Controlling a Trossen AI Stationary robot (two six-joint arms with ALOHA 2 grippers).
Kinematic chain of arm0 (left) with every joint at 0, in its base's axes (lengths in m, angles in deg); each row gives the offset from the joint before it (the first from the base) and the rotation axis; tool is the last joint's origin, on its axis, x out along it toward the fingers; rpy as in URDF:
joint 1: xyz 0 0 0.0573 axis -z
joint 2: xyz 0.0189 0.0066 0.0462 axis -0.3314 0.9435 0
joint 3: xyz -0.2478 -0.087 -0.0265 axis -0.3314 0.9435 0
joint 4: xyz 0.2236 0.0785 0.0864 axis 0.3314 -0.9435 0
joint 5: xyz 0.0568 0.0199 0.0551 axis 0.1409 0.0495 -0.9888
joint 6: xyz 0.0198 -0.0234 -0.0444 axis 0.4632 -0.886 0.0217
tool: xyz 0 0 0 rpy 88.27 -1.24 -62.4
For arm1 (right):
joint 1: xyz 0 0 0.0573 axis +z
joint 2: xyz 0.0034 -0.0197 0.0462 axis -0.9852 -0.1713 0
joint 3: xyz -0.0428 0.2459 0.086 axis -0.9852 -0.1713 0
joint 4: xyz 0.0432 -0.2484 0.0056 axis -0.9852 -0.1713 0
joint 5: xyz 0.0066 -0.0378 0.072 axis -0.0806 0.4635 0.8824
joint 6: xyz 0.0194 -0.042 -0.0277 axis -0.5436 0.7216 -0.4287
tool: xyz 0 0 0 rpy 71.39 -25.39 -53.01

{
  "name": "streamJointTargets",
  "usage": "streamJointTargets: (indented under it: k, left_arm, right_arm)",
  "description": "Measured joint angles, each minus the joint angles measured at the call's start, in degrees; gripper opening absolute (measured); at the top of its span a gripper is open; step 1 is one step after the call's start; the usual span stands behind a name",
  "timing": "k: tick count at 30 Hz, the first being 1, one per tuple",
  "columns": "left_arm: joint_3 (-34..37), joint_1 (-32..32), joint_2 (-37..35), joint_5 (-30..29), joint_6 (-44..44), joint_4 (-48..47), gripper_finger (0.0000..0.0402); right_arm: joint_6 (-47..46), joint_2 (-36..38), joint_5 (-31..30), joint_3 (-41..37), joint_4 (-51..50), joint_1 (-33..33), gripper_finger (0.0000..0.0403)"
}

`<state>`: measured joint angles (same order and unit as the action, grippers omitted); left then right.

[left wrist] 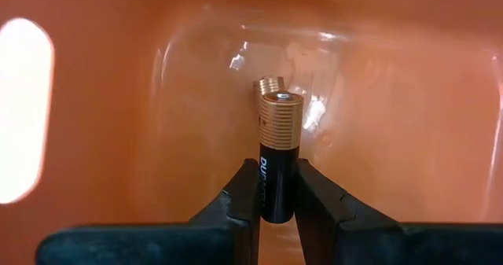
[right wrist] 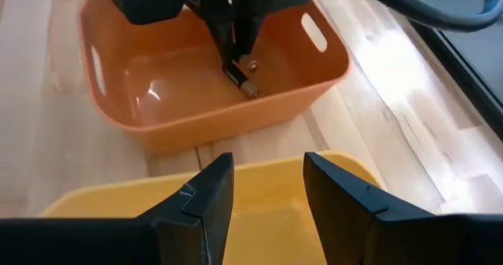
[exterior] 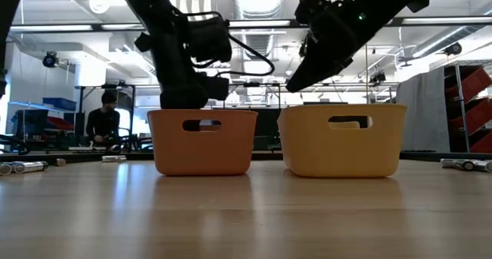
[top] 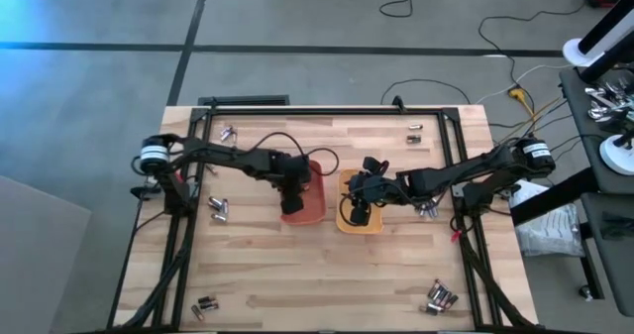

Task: Sort batteries
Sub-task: Put the brown-black battery into the orange bin

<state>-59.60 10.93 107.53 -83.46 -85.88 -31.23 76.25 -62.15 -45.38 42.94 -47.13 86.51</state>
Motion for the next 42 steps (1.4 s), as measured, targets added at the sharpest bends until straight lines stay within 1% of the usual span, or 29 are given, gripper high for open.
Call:
streamJointTargets:
  k: [11, 19, 23, 31, 37, 42]
  left_arm:
    - [0.1, 0.0, 0.3, 0.0, -0.8, 0.1, 0.0038]
    - [0.1, 0.0, 0.3, 0.0, 3.0, 0.3, 0.0053]
    - [0.2, 0.1, 0.3, -0.1, 4.1, 0.8, 0.0053]
    - [0.2, 0.2, 0.3, -0.1, 7.0, 2.0, 0.0052]
    - [0.2, 0.2, 0.3, -0.3, 7.6, 2.6, 0.0052]
    - [0.2, 0.2, 0.6, -0.5, 10.1, 3.4, 0.0052]
  right_arm:
    - [0.6, 0.0, 0.0, -0.1, 2.5, 0.0, 0.0160]
    - [0.4, 0.0, 0.0, -0.1, 2.6, 0.0, 0.0148]
    - [-0.1, 0.0, 0.0, -0.1, 2.6, 0.0, 0.0146]
    - [-1.5, 0.0, 0.0, -0.1, 2.6, 0.0, 0.0161]
    - [-2.5, 0.0, 0.0, -0.1, 2.6, 0.0, 0.0170]
    - [-3.3, 0.0, 0.0, -0.1, 2.6, 0.0, 0.0177]
